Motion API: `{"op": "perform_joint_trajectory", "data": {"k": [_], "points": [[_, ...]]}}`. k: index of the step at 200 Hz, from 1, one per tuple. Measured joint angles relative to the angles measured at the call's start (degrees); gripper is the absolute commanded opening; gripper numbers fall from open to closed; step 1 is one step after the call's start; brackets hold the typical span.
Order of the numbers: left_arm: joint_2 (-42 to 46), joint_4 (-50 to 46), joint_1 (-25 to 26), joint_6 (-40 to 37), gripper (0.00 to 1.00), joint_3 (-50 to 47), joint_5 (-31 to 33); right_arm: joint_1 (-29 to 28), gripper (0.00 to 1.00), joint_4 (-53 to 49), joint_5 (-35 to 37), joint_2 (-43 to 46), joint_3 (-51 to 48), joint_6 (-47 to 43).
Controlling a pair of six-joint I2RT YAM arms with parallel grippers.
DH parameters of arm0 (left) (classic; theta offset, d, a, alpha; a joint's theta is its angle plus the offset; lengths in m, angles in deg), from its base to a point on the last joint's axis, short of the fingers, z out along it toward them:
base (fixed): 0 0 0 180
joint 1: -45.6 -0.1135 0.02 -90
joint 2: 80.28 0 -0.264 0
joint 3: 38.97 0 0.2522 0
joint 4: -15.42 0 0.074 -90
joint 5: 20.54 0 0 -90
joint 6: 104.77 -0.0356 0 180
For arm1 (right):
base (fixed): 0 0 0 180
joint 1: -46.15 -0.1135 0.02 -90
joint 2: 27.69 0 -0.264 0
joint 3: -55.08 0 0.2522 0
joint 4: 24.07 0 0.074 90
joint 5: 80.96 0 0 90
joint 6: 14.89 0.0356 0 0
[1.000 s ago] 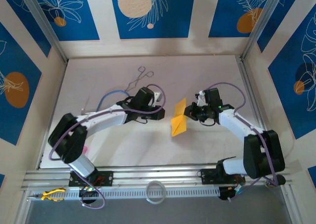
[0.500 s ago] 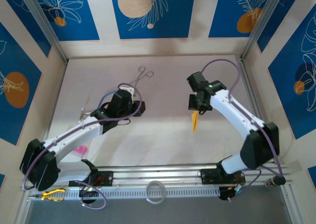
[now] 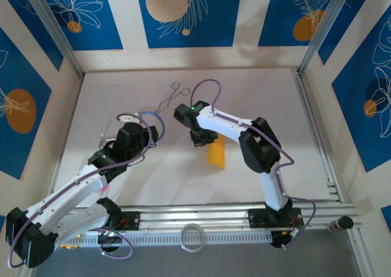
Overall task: Fold a paper plane with a square sheet of paper (pick it up from the middle)
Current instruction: Turn over the paper at the center of the table.
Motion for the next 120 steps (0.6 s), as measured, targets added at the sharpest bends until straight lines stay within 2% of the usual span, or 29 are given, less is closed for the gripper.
{"op": "perform_joint_trajectory", "data": {"k": [12,32,45,65,93,109,120], "points": [[0.0,-0.6,0.0,0.2,0.37,-0.3,0.0,-0.8,0.38,2.1,-3.6,-0.3,1.2,-0.8],[-0.1,-1.0,-0.2,0.9,0.38,-0.6,-0.1,-0.6,0.46,6.3,-10.5,1.0,0.3,-2.1],[-0.7,-0.9,-0.3,1.0,0.4,-0.6,-0.6,0.4,0.46,11.1,-15.1,4.4,-4.1,-2.6],[-3.0,0.2,-0.7,0.9,0.4,-0.6,-3.0,4.3,0.36,18.2,-22.5,13.3,-14.5,-2.0],[-10.1,2.7,-0.9,0.1,0.4,0.2,-9.6,15.0,0.21,30.4,-32.7,26.0,-31.1,0.7],[-16.0,4.1,-1.0,-0.3,0.4,2.0,-14.8,21.6,0.15,38.1,-38.4,29.9,-40.1,2.8],[-19.8,5.2,-1.0,-0.4,0.4,3.4,-18.3,24.7,0.14,42.1,-41.7,30.9,-45.0,3.6]]}}
